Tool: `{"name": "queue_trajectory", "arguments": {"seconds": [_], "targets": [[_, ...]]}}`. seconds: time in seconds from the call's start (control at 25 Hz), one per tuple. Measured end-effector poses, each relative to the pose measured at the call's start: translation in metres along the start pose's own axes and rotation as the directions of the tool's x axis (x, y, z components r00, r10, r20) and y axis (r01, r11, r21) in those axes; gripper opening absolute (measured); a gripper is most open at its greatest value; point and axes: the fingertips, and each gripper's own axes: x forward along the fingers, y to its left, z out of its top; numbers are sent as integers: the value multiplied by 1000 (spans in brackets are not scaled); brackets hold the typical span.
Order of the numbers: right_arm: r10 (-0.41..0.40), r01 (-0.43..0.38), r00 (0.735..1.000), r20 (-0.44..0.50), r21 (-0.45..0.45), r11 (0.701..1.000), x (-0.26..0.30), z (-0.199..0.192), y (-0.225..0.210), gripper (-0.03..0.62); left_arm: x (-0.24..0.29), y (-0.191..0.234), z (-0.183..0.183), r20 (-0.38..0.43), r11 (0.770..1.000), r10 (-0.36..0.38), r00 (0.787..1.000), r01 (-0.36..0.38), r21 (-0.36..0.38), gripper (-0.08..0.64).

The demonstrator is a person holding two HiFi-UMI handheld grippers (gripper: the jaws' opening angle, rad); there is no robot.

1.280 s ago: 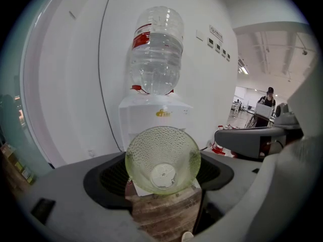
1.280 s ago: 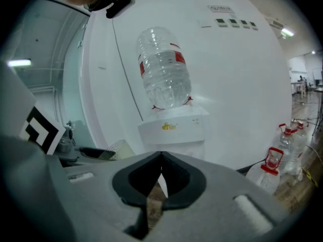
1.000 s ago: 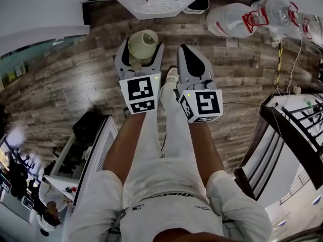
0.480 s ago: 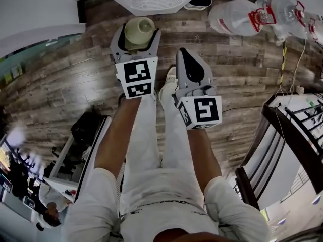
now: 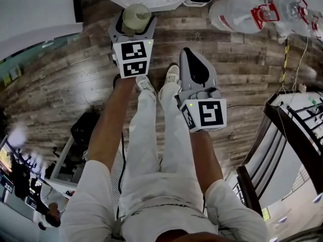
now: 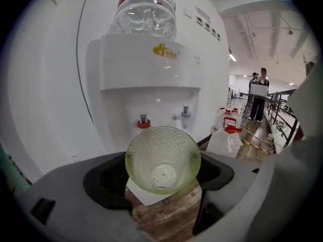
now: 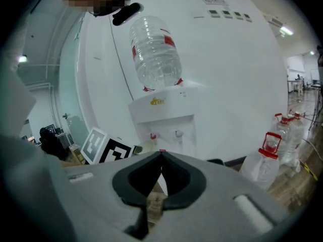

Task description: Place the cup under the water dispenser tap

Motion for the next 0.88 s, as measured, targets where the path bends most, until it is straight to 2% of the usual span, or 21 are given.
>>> {"name": "queue_trajectory", "arguments": {"seconds": [0.16, 0.48, 0.88], "targets": [[-4, 4, 1000, -6, 0, 1000, 3, -3, -3, -2, 19, 4, -13, -7, 999, -27, 1000, 27, 26, 377], [14, -14, 1000, -27, 4, 1000, 12, -18, -5, -2, 56, 11, -26, -15, 998, -29, 999, 30, 57, 377], [24, -24, 998, -52, -1, 1000, 23, -27, -12, -2, 96, 20, -54, -73, 995, -23, 997, 30, 91, 377]]}}
